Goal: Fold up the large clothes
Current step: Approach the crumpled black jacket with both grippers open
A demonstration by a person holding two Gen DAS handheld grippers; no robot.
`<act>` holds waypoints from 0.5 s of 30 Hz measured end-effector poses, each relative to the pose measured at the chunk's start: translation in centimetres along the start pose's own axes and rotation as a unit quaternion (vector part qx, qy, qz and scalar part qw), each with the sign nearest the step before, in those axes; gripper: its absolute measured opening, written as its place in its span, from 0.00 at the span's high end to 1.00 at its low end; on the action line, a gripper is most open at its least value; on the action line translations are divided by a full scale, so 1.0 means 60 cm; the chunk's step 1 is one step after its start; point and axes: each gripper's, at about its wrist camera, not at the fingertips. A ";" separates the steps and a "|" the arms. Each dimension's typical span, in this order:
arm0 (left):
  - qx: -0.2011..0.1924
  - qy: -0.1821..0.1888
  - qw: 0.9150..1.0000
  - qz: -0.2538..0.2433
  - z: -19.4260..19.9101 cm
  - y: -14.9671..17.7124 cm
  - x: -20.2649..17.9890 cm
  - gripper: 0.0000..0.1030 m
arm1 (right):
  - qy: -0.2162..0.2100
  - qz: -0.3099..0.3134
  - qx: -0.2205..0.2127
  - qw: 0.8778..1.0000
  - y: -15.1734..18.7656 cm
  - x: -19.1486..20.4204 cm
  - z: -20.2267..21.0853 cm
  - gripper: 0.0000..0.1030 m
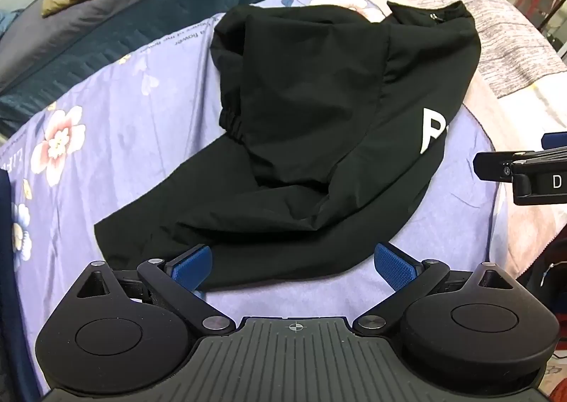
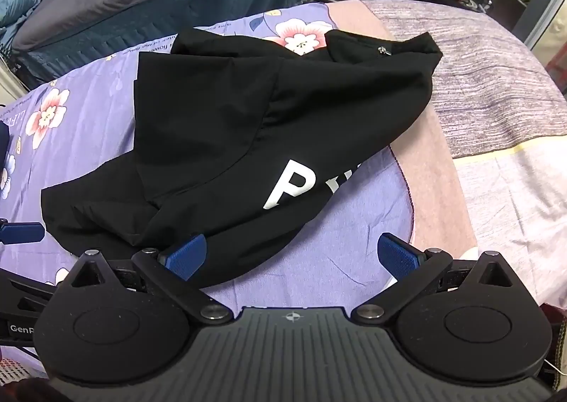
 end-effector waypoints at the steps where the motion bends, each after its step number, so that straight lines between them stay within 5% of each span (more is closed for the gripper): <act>1: 0.000 -0.001 1.000 -0.001 -0.001 0.000 0.000 0.00 | 0.000 0.000 -0.001 1.000 -0.001 0.000 0.000 0.01; 15: 0.004 0.002 1.000 -0.008 -0.008 0.006 0.003 0.00 | 0.000 -0.004 0.003 1.000 0.005 -0.003 -0.006 0.01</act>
Point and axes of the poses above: each gripper's, at about its wrist camera, not at the fingertips, and z roughly against the way its jaws point, x to its left, y to its underside, and after that the axes turned 15 degrees about -y, right-handed
